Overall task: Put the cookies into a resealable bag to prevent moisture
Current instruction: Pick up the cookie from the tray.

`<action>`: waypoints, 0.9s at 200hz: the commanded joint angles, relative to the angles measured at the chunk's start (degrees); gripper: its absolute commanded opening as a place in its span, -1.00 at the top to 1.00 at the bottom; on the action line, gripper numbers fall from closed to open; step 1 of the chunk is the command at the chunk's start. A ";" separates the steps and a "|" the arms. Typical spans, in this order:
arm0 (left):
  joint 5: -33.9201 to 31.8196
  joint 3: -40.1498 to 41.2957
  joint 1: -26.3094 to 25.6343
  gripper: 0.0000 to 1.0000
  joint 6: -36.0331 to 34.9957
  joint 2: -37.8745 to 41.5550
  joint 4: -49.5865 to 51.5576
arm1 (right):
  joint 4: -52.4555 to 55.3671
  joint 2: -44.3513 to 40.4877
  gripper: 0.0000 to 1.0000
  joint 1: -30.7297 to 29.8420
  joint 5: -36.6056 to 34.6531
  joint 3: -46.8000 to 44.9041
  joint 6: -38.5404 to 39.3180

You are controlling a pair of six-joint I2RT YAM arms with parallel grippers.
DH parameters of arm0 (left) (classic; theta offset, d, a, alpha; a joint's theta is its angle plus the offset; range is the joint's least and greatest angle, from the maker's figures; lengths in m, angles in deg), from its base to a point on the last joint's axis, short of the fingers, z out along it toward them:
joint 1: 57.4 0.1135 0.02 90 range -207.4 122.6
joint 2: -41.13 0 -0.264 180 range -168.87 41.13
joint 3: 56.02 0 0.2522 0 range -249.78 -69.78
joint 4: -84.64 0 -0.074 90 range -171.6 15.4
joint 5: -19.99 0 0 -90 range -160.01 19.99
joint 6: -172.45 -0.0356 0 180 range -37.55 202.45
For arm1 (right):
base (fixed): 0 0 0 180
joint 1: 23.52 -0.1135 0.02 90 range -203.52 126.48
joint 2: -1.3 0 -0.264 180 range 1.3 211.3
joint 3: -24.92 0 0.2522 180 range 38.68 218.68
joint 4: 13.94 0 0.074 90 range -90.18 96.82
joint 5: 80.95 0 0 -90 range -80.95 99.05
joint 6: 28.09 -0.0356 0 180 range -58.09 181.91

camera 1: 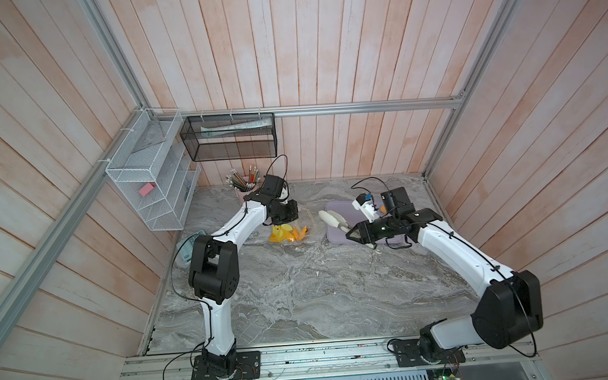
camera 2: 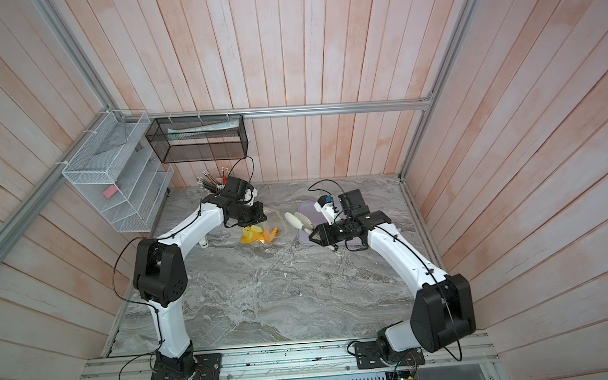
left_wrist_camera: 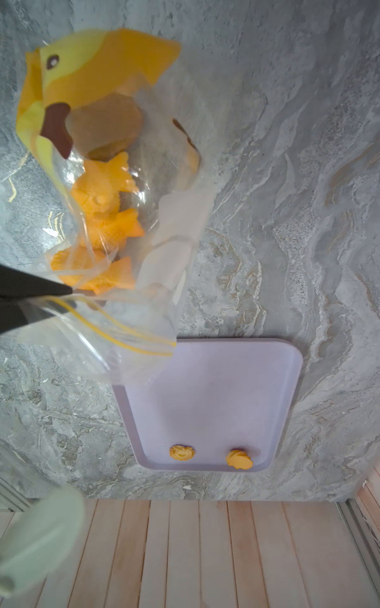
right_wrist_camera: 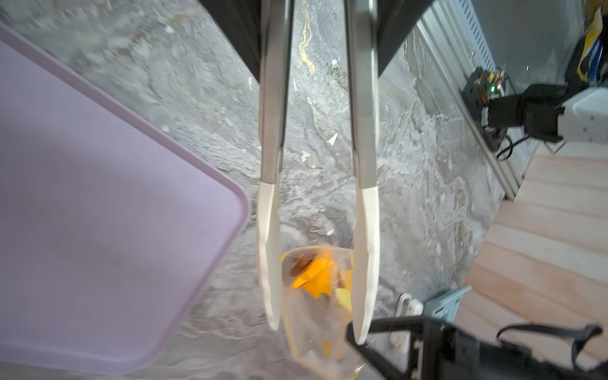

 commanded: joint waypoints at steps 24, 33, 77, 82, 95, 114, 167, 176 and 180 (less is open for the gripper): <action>-0.98 0.01 0.14 1.00 -0.12 0.55 -1.21 | 1.50 1.17 -0.02 8.45 -22.44 1.24 -3.33; -0.79 0.20 0.14 1.00 -0.13 0.70 -1.22 | 2.09 2.69 -0.04 8.68 -27.22 2.17 -3.28; -1.00 1.29 0.10 1.00 -0.66 1.67 -1.30 | 1.87 12.06 -0.12 9.72 -37.06 6.88 -2.16; -1.11 1.49 0.14 1.00 -0.70 1.78 -1.19 | 1.95 13.21 -0.12 9.87 -37.09 7.69 -1.88; -1.32 1.76 0.11 1.00 -1.00 2.11 -1.07 | 1.75 15.66 -0.12 10.20 -38.27 9.21 -1.45; -1.48 2.23 0.05 1.00 -1.10 2.32 -1.06 | 1.25 18.97 -0.12 10.86 -38.64 11.38 -0.83; -1.42 2.40 0.18 1.00 -1.17 2.15 -1.04 | 1.12 26.05 -0.12 11.89 -35.57 16.81 1.05; -1.42 2.40 0.19 1.00 -1.19 2.13 -1.14 | 1.01 26.92 -0.12 12.08 -35.05 17.33 1.42; -1.42 2.40 0.16 1.00 -1.19 2.10 -1.17 | 1.07 27.26 -0.12 12.12 -34.68 17.53 1.40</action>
